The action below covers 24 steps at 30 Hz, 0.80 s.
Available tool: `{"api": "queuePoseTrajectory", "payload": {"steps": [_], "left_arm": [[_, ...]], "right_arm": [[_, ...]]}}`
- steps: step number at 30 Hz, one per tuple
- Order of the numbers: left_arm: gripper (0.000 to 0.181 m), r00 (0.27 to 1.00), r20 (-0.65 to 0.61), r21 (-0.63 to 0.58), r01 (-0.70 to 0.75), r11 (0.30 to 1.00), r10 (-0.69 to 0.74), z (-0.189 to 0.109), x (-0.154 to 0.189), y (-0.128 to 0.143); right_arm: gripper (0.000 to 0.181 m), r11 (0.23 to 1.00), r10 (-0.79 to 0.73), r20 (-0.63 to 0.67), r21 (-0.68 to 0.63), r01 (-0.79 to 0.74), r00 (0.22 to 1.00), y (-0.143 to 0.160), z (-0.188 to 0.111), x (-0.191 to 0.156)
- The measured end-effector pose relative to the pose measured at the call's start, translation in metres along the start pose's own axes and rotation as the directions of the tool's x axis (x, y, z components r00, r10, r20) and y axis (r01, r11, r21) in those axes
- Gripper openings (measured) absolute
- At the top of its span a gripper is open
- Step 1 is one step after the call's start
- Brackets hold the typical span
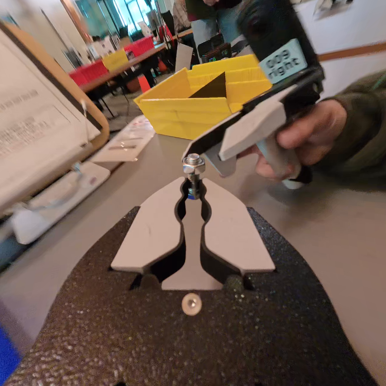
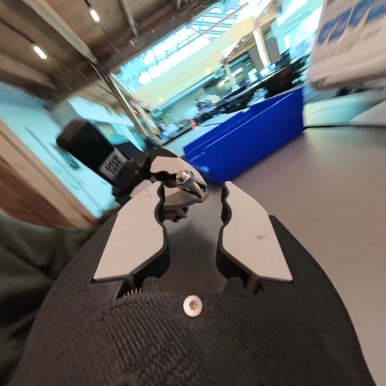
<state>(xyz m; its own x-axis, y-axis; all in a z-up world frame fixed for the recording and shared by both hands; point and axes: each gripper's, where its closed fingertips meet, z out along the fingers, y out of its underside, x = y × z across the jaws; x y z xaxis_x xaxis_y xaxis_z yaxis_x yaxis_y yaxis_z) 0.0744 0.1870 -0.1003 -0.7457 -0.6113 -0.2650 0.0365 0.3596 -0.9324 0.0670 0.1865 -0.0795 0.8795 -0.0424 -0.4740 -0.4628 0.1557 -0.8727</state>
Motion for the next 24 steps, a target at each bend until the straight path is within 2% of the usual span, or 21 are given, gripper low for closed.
{"api": "queuePoseTrajectory", "payload": {"steps": [3,5,7,12,16,18,19,20,21,24], "left_arm": [[0.009,0.977,-0.109,-0.019,0.18,0.983,-0.181,0.002,0.006,0.007],[0.009,0.956,-0.15,-0.021,0.25,0.968,-0.25,0.003,0.008,0.01],[0.009,0.946,-0.184,-0.006,0.27,0.963,-0.266,0.003,0.012,0.009],[0.009,0.941,-0.224,0.015,0.264,0.964,-0.254,0.003,0.019,0.004],[0.009,0.938,-0.226,0.039,0.277,0.96,-0.262,0.002,0.019,0.001],[0.009,0.933,-0.224,0.068,0.302,0.951,-0.28,-0.002,0.013,-0.002],[0.009,0.928,-0.237,0.089,0.317,0.944,-0.289,-0.005,0.012,-0.005],[0.009,0.925,-0.239,0.098,0.326,0.94,-0.296,-0.007,0.009,-0.006],[0.009,0.928,-0.224,0.093,0.325,0.941,-0.299,-0.007,0.007,-0.005],[0.009,0.927,-0.227,0.082,0.325,0.942,-0.3,-0.005,0.009,-0.003]], "right_arm": [[0.05,0.944,-0.33,-0.118,-0.034,0.328,0.937,-0.007,-0.005,0.001],[0.038,0.897,-0.442,-0.133,-0.05,0.439,0.887,-0.007,-0.005,-0.002],[0.032,0.896,-0.444,-0.118,-0.059,0.44,0.888,-0.003,-0.003,-0.004],[0.033,0.887,-0.458,-0.088,-0.111,0.448,0.884,0.009,0.003,-0.004],[0.023,0.885,-0.463,-0.102,-0.107,0.453,0.88,0.008,0.002,-0.003],[0.027,0.891,-0.453,-0.109,-0.097,0.444,0.885,0.002,-0.003,-0.001],[0.022,0.898,-0.44,-0.149,-0.085,0.432,0.885,-0.004,-0.008,0.005],[0.01,0.907,-0.419,-0.243,-0.069,0.415,0.875,-0.013,-0.016,0.019],[0.012,0.917,-0.392,-0.315,-0.051,0.396,0.865,-0.021,-0.024,0.031],[0.026,0.926,-0.373,-0.192,-0.027,0.375,0.908,-0.018,-0.023,0.017]]}}
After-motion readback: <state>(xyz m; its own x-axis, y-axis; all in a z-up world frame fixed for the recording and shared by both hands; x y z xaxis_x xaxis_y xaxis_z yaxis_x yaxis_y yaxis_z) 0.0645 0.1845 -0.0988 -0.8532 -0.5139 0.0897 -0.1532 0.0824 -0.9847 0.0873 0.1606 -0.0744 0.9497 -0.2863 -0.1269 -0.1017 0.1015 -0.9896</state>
